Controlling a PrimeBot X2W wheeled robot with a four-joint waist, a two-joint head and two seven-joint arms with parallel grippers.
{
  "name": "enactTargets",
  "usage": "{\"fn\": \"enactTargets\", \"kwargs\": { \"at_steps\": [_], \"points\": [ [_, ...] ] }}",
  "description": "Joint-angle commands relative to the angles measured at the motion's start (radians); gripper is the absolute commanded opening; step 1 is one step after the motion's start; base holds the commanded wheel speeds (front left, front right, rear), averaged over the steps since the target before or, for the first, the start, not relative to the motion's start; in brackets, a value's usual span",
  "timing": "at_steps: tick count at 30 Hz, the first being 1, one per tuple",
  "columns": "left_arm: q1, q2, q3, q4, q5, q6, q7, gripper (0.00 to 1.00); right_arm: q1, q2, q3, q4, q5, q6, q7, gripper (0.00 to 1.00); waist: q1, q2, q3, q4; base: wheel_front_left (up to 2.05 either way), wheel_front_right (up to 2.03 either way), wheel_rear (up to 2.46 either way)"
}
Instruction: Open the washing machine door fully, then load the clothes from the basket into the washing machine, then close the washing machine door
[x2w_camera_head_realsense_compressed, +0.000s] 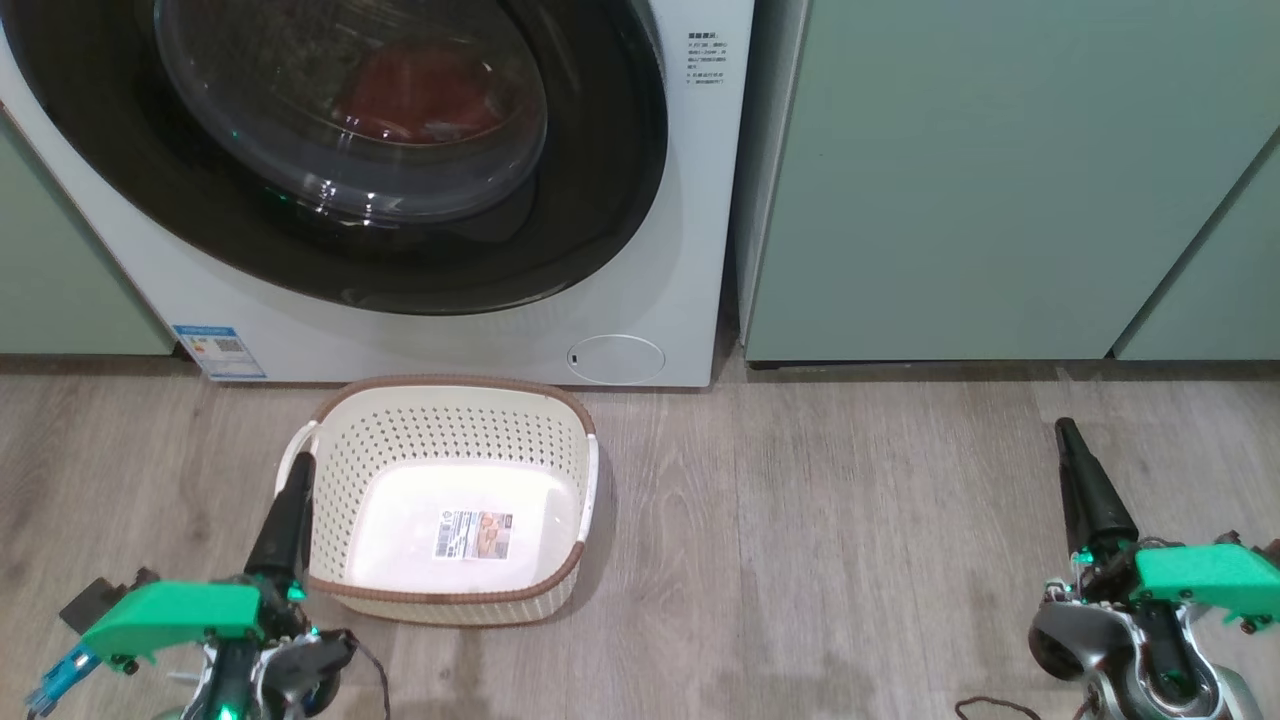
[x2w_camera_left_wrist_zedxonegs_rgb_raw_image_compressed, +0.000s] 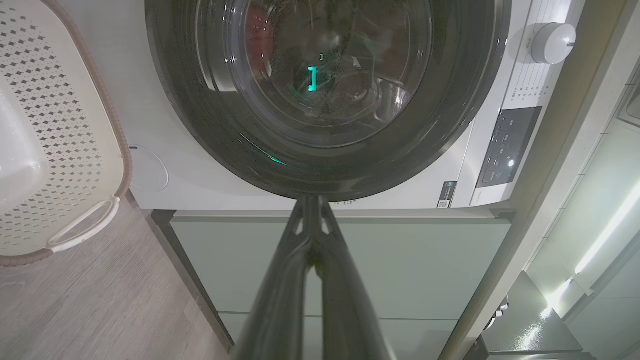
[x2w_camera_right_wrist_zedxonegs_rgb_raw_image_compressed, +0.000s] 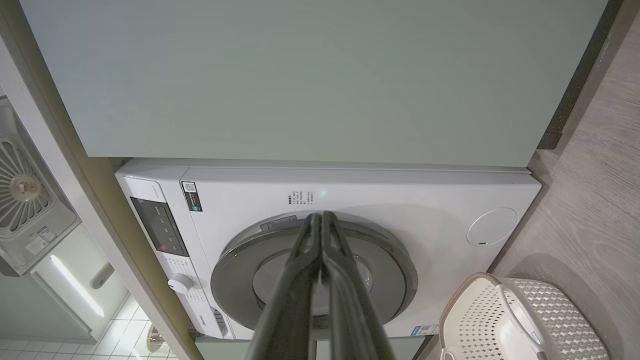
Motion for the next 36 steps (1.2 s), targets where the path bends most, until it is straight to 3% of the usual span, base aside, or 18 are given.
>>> {"fn": "enactTargets", "kwargs": {
  "at_steps": [1,36],
  "points": [
    [-0.048,0.008,0.034,-0.03,-0.006,-0.009,0.008,0.0,-0.049,-0.012,0.017,-0.032,-0.002,0.0,0.009,0.0,0.0,0.0,0.0,0.0,0.0,0.0,0.0],
    [-0.048,0.008,0.034,-0.03,-0.006,-0.009,0.008,0.0,-0.049,-0.006,0.009,-0.032,-0.009,0.0,0.015,0.0,0.0,0.0,0.0,0.0,0.0,0.0,0.0]
  ]
}}
